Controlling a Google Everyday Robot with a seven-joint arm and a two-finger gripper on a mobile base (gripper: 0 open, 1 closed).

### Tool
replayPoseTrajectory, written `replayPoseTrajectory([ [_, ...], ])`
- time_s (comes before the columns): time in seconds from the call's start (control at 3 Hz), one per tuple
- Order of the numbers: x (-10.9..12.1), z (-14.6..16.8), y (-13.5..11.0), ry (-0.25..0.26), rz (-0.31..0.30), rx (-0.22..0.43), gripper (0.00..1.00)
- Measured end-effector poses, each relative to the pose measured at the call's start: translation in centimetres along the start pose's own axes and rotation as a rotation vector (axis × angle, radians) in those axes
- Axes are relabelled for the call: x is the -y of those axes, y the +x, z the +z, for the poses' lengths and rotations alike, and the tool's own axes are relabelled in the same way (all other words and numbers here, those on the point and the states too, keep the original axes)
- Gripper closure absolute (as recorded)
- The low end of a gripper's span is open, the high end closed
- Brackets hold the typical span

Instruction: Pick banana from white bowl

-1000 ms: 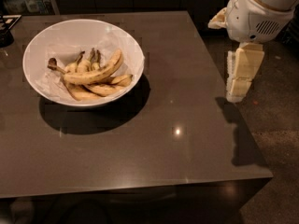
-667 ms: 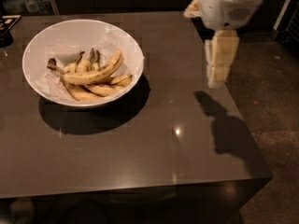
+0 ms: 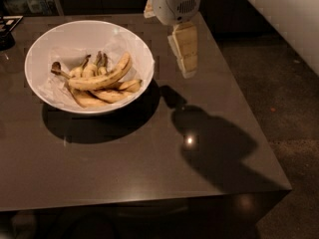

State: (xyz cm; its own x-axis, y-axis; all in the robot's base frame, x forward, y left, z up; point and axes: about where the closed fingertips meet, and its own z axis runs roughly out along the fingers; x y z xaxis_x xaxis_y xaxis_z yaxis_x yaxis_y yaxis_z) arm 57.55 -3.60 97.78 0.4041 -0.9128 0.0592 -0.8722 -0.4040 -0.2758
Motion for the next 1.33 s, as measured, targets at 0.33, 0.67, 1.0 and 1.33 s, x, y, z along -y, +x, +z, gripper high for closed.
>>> replayPoseTrajectory([
  [0.33,0.8,0.0,-0.6,0.027,-0.007,0.008,0.00],
  [0.67,2.8,0.3,-1.7,0.050,-0.026,0.035,0.00],
  [1.0,5.5,1.0,-4.3,0.043,-0.052,0.103,0.00],
  [1.33,7.3,1.6,-6.7,0.033,-0.059,0.161,0.00],
])
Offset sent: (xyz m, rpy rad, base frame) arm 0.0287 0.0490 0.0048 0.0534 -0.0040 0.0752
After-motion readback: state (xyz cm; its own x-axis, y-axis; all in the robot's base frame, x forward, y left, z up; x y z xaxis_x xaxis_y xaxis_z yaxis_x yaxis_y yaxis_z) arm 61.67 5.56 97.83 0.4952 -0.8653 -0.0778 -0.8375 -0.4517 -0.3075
